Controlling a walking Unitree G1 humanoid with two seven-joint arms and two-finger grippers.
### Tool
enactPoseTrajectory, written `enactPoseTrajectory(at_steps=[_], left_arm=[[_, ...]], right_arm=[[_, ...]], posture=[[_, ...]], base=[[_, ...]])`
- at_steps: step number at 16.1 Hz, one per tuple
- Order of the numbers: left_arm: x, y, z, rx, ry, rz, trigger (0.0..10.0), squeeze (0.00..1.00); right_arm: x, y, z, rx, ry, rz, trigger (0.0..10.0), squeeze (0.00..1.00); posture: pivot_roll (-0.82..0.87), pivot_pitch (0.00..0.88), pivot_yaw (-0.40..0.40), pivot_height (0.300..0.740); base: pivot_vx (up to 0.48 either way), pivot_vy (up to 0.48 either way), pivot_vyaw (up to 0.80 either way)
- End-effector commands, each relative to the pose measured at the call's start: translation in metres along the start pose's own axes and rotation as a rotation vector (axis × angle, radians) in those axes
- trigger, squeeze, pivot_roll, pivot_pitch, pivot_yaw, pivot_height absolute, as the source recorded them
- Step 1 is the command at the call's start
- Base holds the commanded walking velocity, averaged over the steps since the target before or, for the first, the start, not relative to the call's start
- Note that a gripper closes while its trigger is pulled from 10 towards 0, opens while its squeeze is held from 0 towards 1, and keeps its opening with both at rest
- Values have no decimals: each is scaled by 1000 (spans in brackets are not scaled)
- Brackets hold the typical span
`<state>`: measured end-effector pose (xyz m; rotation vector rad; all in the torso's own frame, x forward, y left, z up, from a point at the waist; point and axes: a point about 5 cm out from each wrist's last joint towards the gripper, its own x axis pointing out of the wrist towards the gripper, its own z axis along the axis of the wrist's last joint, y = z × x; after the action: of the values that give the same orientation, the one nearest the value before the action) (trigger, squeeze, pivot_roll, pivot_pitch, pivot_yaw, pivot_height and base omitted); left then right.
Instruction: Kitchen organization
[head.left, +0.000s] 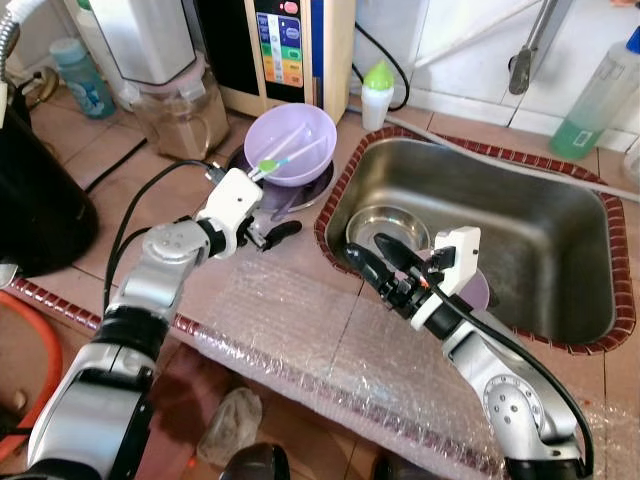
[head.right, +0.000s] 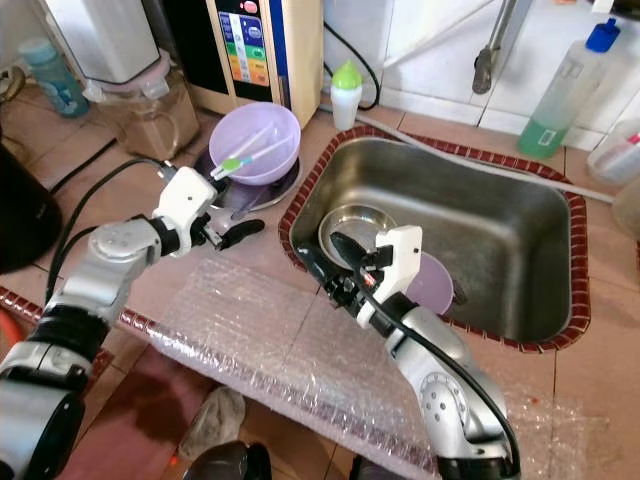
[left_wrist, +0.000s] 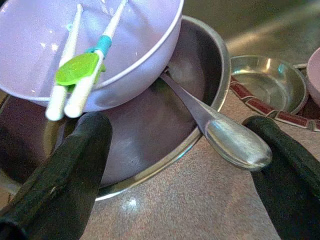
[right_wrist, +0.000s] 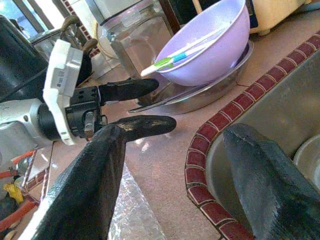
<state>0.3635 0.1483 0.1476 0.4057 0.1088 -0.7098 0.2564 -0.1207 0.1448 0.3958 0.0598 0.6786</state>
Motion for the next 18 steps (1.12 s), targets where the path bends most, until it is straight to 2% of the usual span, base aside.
enactPoseTrajectory(at_steps=[1, 4, 10, 15, 18], left_arm=[[2, 1, 1, 24, 12, -4, 10000, 0], [2, 1, -2, 57, 42, -50, 10000, 0], [-10, -4, -15, 54, 99, -142, 10000, 0], [-24, -2, -11, 74, 100, -182, 10000, 0], [-38, -4, -3, 89, 99, -227, 10000, 0]], right_arm=[[-1, 4, 4, -5, -12, 10, 10000, 0], [-1, 4, 3, -4, -11, 7, 10000, 0], [4, 2, 4, -5, -14, 10, 10000, 0], [7, 0, 5, -8, -14, 16, 10000, 0], [9, -1, 6, -11, -16, 16, 10000, 0]], posture=[[-136, 131, 85, 740], [-133, 124, 88, 740], [-113, 112, 80, 740], [-103, 101, 74, 740], [-93, 95, 75, 740]], base=[[0, 0, 0], [0, 0, 0], [0, 0, 0], [0, 0, 0], [0, 0, 0]])
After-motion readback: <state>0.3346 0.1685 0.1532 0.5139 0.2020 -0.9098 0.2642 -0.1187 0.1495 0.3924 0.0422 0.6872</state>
